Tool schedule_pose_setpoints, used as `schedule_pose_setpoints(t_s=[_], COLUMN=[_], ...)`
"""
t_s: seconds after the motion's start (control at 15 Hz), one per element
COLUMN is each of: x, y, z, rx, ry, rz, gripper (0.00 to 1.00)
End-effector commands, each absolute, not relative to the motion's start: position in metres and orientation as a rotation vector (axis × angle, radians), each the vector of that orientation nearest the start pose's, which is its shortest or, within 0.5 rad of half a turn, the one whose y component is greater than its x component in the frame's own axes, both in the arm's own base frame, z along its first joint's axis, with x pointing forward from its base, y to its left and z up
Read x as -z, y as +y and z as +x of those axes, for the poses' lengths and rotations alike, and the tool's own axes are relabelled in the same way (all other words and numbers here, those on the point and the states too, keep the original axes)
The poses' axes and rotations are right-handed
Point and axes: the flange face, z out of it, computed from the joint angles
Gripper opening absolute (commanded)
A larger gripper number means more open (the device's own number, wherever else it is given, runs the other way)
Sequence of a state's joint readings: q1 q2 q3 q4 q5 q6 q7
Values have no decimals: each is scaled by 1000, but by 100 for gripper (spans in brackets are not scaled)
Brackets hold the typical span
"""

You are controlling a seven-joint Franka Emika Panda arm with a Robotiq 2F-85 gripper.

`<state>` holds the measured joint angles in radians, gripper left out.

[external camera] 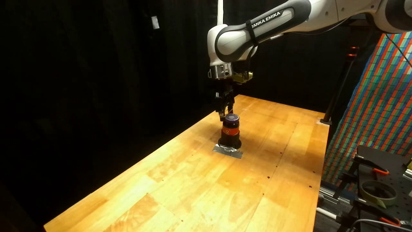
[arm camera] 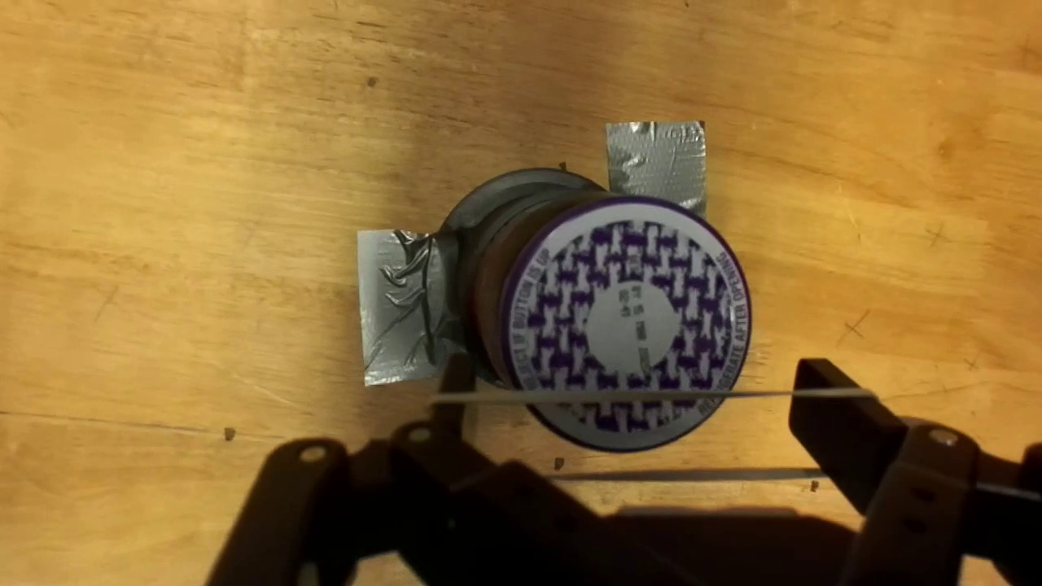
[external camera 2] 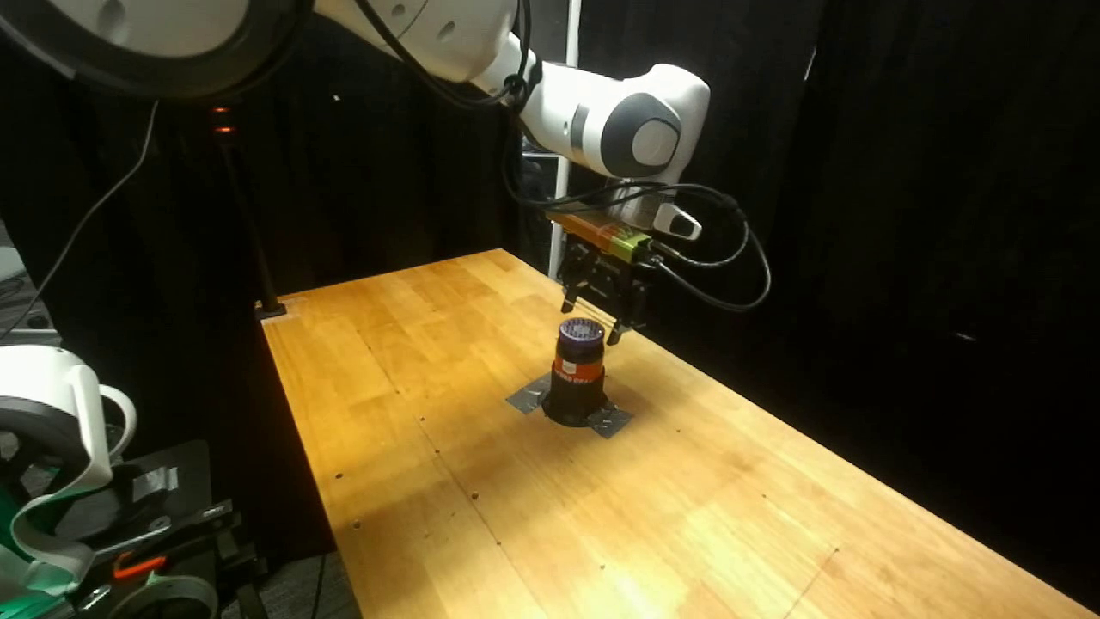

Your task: Put the rubber band around the base of the cup

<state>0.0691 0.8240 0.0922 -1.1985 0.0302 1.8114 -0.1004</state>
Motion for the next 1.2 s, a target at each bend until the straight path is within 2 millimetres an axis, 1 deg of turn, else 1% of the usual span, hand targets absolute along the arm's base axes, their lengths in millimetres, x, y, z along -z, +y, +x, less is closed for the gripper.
schedule_pose_setpoints(t_s=[0.0, 0.67, 0.93, 1.13], x=[-272, -255, -259, -263], y=[108, 106, 106, 107], z=[731, 731, 738, 741], rx=[-336, -372, -311, -307], ry=[-313, -277, -242, -229], rz=[-2997, -3000, -3009, -3017], gripper=[100, 100, 100, 100])
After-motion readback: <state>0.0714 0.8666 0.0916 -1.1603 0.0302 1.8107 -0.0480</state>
